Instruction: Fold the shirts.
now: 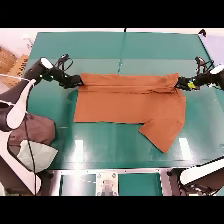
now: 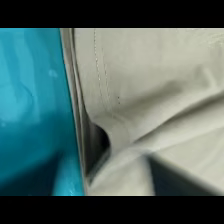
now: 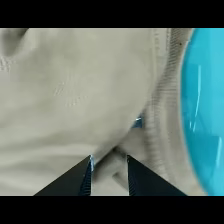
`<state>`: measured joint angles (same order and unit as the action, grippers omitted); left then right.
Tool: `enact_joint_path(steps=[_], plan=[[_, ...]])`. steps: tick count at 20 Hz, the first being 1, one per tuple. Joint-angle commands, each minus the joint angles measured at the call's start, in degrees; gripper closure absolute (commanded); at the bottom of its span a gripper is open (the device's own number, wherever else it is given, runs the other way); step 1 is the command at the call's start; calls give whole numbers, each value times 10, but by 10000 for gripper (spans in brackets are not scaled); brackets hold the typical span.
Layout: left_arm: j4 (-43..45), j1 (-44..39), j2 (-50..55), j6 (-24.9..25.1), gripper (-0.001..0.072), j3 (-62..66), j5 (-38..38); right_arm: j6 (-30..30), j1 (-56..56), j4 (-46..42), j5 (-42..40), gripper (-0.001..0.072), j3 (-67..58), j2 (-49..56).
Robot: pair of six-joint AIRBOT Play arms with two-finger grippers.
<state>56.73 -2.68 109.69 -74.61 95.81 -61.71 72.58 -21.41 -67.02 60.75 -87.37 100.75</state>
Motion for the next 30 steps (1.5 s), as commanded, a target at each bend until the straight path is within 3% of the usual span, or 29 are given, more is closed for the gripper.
enact_joint_path(steps=[1, 2, 4, 5, 6, 7, 11, 17, 18, 19, 20, 22, 24, 28, 30], plan=[[5, -1, -1, -50, 60, 65, -130, 47, -14, -41, 98, 439, -44, -21], [11, -1, -1, -64, 61, 93, -175, 58, -22, -50, 121, 450, -45, -38], [47, -1, -2, -100, 106, 143, -272, 65, -42, -51, 172, 625, -40, -68], [61, -1, -5, -108, 414, 153, -313, 69, -52, -51, 189, 665, -25, -87], [64, -1, -11, -104, 678, 153, -349, 70, -62, -50, 198, 695, -2, -109], [66, -2, -19, -110, 687, 148, -367, 74, -73, -50, 203, 695, 31, -138], [78, -19, -131, -109, 688, 16, -319, 78, -141, -51, 197, 696, 208, -270], [82, -18, -437, -131, 685, -422, -77, 100, -255, -40, 101, 693, 452, -431], [69, -18, -469, -143, 624, -475, -43, 100, -255, -40, 97, 686, 472, -436], [51, -19, -490, -146, 279, -522, -11, 105, -255, -40, 97, 595, 485, -435], [26, -19, -495, -150, 141, -557, 10, 117, -255, -40, 97, 485, 499, -435], [-27, -19, -492, -149, 162, -617, 67, 131, -255, -40, 97, 473, 520, -435], [-87, -19, -484, -148, 162, -663, 146, 149, -255, -30, 95, 397, 533, -435], [-217, -36, -428, -76, 163, -680, 228, 160, -255, -11, 91, 395, 560, -435], [-257, -66, -383, -57, 168, -678, 276, 170, -255, -9, 88, 280, 572, -435]])
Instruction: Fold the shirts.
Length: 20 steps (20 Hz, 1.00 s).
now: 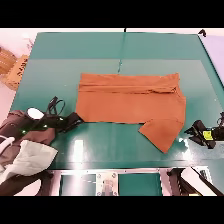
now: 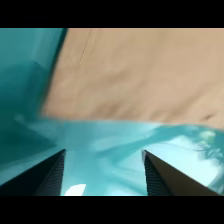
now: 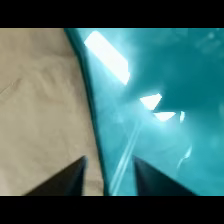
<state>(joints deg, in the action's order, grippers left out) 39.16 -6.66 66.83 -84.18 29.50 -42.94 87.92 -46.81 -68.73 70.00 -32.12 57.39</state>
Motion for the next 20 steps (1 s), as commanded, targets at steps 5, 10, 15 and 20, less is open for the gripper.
enact_joint_path(steps=[5, 10, 15, 20], plan=[[-89, -33, 98, 58, 301, 41, 125, 6, 0, 81, -12, 279, 61, -1], [-66, -33, 98, 82, 687, 70, 97, -7, 49, 99, -55, 279, 92, 32], [-14, -33, 98, 77, 687, 99, 43, -54, 57, 132, -48, 607, 80, 59], [174, -33, 98, -8, 688, 165, -100, -15, 57, 67, 29, 694, 7, 52]])
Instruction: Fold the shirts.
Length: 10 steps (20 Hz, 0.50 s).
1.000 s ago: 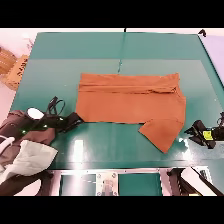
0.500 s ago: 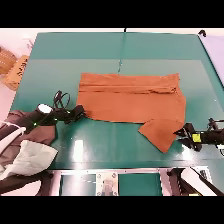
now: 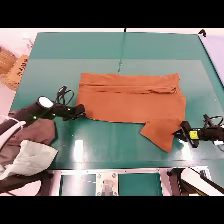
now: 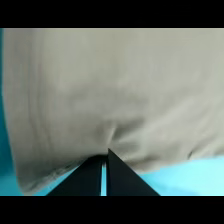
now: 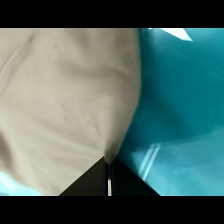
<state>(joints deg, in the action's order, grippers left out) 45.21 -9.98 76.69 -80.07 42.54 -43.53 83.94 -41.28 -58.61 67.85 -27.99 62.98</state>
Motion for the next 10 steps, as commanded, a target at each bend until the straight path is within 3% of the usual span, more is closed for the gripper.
enact_joint_path(steps=[1, 3, 6, 10], plan=[[158, 0, -1, -64, 688, 49, -137, 44, 1, -65, 65, 694, -48, -10], [217, 0, -1, -78, 688, 68, -200, 81, 1, -118, 85, 695, -57, -30], [238, 0, -1, -80, 688, 83, -266, 93, 1, -137, 109, 694, -70, -51], [238, 0, -1, -79, 688, 128, -287, 87, 3, -69, 115, 694, -122, -54]])
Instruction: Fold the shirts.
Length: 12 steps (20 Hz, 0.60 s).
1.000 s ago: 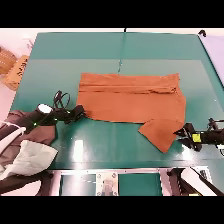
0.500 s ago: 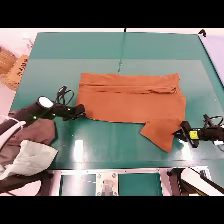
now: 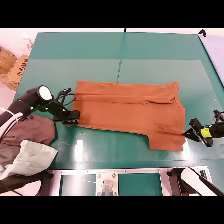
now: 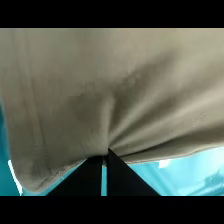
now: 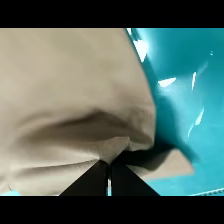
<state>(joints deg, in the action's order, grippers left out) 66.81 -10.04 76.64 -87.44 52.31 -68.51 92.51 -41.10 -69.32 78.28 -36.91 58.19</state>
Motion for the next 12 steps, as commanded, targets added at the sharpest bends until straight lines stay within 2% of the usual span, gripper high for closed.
enact_joint_path(steps=[1, 5, 12], plan=[[22, 0, 0, -5, 688, 51, -35, -8, 1, 71, 9, 694, -51, -5], [23, 0, 17, 5, 688, 148, -26, -15, 51, 133, -36, 694, -141, 24], [24, 0, 199, 7, 688, 373, -12, -15, 158, 158, -101, 693, -349, 253]])
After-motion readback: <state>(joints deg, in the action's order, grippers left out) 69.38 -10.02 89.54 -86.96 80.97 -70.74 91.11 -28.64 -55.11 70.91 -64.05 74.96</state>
